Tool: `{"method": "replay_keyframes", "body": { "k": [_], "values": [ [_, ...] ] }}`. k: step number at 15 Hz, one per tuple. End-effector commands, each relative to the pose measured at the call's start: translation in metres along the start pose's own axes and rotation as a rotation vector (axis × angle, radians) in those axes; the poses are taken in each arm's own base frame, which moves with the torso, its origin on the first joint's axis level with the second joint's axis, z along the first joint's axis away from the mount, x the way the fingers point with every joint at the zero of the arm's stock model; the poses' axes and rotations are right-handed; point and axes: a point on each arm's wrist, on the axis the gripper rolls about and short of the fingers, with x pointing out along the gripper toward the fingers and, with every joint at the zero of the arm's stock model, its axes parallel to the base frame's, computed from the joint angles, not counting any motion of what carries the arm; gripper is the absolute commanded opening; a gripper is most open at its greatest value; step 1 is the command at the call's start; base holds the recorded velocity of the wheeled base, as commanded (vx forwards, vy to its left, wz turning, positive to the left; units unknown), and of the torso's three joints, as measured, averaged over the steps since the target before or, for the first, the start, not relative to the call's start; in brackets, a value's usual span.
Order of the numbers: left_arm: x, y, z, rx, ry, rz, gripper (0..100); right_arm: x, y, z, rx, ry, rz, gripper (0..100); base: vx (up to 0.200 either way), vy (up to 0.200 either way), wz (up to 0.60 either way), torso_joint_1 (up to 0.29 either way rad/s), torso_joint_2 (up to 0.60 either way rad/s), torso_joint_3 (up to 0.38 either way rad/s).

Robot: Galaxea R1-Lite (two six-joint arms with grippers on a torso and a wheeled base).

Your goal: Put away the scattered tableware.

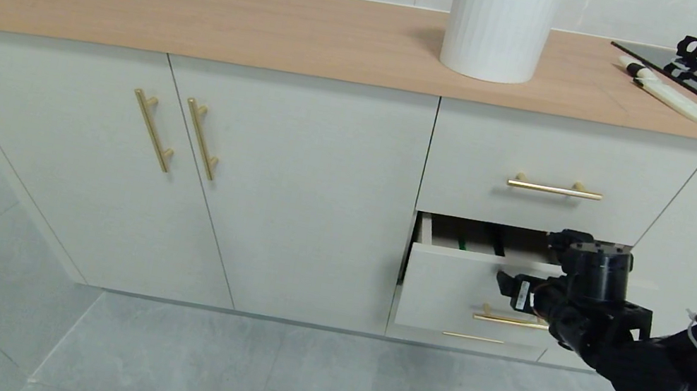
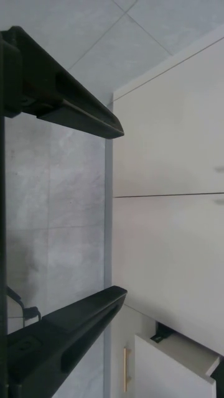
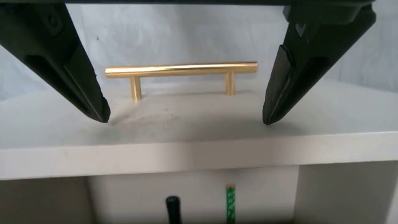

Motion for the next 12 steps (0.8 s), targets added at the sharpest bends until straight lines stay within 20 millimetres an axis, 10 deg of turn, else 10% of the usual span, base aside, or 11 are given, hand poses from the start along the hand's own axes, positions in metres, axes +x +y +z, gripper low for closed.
{"method": "replay_keyframes", "body": {
  "k": [1,12],
  "values": [
    [0.000,0.000,0.000,0.000,0.000,0.001,100,0.007,-0.001,-0.012,-0.002,0.003,-0.009,100,0.000,0.000,0.00,0.000,0.00,0.000],
    [0.000,0.000,0.000,0.000,0.000,0.001,100,0.039,-0.005,-0.019,0.037,-0.084,-0.071,100,0.000,0.000,0.00,0.000,0.00,0.000]
  ]
}}
